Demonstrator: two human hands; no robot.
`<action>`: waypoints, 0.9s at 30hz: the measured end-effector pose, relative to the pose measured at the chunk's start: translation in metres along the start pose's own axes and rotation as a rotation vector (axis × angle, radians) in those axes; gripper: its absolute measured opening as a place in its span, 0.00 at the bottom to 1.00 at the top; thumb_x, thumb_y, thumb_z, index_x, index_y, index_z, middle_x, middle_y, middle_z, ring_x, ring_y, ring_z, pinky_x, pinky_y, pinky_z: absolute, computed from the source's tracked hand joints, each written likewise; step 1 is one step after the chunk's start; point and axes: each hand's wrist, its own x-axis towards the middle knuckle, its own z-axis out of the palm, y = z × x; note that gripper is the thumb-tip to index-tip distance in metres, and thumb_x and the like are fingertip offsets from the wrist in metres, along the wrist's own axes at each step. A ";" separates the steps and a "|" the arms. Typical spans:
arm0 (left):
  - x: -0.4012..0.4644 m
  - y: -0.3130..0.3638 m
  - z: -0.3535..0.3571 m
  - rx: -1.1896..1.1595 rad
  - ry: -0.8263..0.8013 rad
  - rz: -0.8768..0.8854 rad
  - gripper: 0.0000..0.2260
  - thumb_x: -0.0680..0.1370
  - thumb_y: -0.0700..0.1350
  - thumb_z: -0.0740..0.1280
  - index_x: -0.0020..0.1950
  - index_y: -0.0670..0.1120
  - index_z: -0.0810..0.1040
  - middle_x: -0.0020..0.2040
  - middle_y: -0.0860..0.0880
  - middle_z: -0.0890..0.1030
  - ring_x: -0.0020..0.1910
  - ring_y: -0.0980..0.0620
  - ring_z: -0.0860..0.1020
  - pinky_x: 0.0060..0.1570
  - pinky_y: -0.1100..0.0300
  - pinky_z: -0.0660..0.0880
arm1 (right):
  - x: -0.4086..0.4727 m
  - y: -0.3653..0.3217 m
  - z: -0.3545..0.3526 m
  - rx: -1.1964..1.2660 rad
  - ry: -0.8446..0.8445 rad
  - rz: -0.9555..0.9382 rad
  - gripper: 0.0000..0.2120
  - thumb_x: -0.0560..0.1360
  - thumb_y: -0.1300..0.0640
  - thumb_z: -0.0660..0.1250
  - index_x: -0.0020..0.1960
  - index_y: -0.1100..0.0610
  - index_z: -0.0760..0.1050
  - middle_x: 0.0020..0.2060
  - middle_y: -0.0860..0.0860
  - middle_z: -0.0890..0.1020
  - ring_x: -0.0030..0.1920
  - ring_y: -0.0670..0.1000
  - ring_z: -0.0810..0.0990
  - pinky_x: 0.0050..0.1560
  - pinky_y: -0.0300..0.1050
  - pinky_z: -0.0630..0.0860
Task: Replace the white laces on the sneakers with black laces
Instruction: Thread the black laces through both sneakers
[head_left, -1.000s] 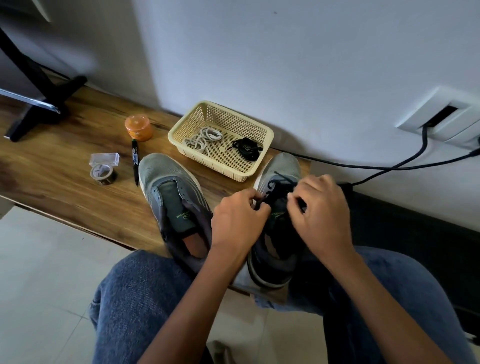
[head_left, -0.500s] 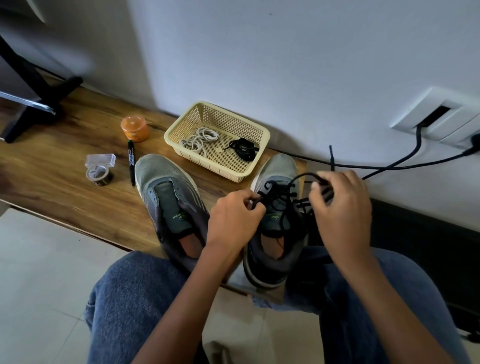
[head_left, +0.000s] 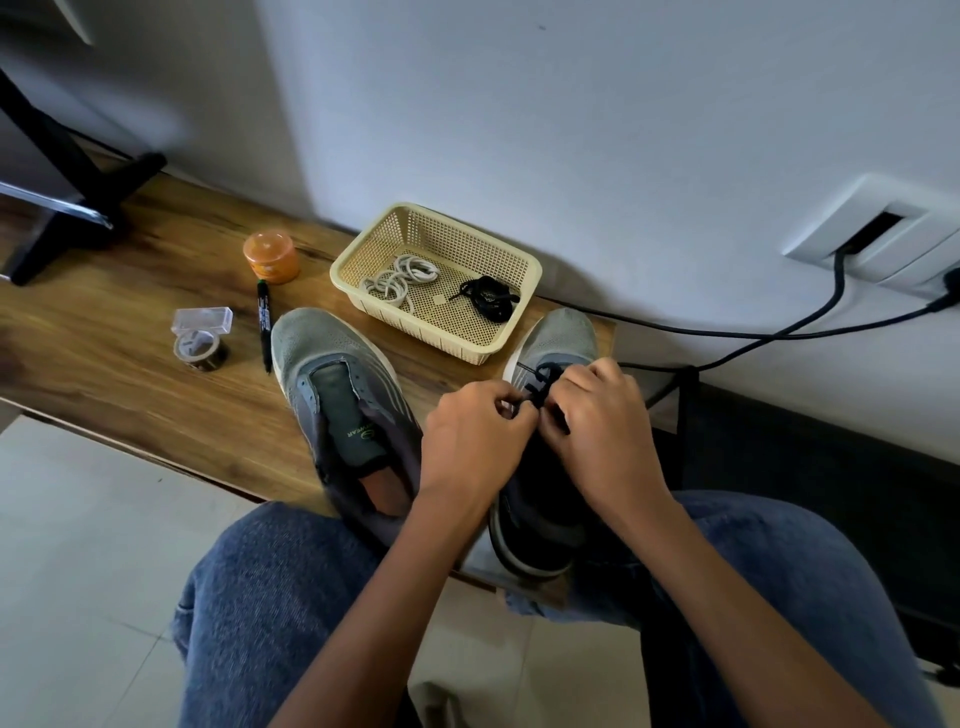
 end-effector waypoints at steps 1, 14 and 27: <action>0.000 0.000 0.001 -0.003 0.007 -0.007 0.09 0.75 0.52 0.65 0.50 0.54 0.84 0.43 0.53 0.84 0.47 0.51 0.80 0.49 0.56 0.77 | 0.000 -0.002 -0.001 0.020 0.006 0.019 0.08 0.65 0.63 0.74 0.33 0.60 0.75 0.32 0.52 0.77 0.37 0.56 0.74 0.36 0.47 0.69; -0.005 0.001 0.000 0.092 0.071 -0.004 0.09 0.75 0.54 0.65 0.52 0.54 0.80 0.46 0.53 0.82 0.47 0.48 0.79 0.47 0.54 0.76 | -0.012 0.021 -0.065 0.460 -0.165 0.169 0.05 0.69 0.61 0.75 0.36 0.53 0.81 0.33 0.43 0.79 0.40 0.48 0.77 0.42 0.44 0.72; 0.008 -0.012 0.007 -0.160 -0.114 0.131 0.15 0.74 0.45 0.68 0.59 0.59 0.76 0.46 0.52 0.76 0.40 0.56 0.74 0.44 0.58 0.74 | -0.017 0.008 -0.098 0.922 -0.011 0.366 0.14 0.76 0.67 0.65 0.49 0.50 0.82 0.43 0.44 0.85 0.45 0.43 0.83 0.47 0.33 0.77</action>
